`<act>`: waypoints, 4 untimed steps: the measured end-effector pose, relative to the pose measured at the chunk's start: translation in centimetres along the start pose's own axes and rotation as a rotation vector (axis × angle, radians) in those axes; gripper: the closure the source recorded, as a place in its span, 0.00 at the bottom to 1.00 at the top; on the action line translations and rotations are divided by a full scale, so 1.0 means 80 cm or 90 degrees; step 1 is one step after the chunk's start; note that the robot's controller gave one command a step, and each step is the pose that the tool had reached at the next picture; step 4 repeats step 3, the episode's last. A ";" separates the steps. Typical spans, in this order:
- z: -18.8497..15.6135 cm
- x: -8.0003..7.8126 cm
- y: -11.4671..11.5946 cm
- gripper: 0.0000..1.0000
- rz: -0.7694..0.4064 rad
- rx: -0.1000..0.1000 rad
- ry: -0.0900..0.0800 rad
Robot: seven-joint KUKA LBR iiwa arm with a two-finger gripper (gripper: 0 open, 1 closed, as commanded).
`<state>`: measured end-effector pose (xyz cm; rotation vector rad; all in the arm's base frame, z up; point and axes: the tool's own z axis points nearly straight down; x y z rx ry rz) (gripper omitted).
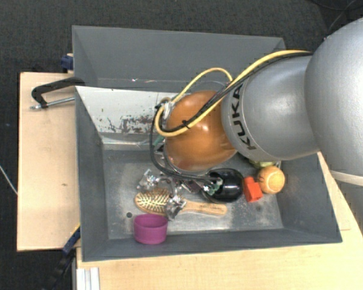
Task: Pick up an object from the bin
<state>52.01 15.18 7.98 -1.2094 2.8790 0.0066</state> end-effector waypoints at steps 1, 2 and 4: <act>-0.016 0.000 0.002 1.00 -0.002 -0.002 0.005; -0.037 0.003 0.002 1.00 -0.002 -0.003 0.009; -0.059 0.002 0.001 1.00 -0.001 -0.003 0.011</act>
Offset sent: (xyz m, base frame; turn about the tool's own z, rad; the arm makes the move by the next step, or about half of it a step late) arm 0.0001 0.0001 0.0053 0.0000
